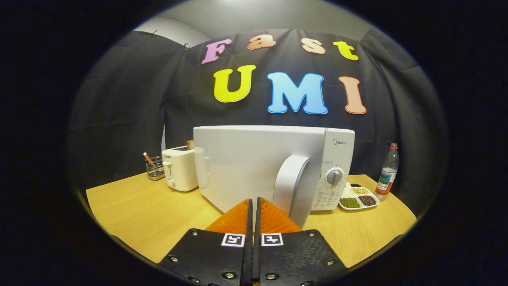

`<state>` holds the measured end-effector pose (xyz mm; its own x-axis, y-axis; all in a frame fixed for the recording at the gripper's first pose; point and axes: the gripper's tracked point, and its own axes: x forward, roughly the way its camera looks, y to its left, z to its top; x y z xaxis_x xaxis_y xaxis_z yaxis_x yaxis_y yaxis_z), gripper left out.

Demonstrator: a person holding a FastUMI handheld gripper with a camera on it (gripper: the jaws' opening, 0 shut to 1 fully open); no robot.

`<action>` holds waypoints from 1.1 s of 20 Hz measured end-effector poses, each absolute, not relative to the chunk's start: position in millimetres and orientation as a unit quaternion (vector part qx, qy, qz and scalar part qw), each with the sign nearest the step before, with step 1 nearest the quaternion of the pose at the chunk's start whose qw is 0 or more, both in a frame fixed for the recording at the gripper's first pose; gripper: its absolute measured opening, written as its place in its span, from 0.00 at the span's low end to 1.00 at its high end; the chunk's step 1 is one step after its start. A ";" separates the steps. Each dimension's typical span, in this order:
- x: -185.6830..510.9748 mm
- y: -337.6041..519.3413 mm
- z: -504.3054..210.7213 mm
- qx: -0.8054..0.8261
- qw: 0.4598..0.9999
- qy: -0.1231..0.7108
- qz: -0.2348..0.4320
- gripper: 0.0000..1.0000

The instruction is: Open the microwave, put the food inside, and close the microwave door.

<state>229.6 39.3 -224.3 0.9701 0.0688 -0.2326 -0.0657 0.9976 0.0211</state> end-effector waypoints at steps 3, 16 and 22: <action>251.9 18.7 -230.4 0.010 0.992 0.124 0.011 0.01; 336.4 -25.7 -235.3 -0.028 0.993 0.109 -0.047 0.01; 351.2 -26.2 -239.1 -0.065 0.991 0.099 -0.058 0.01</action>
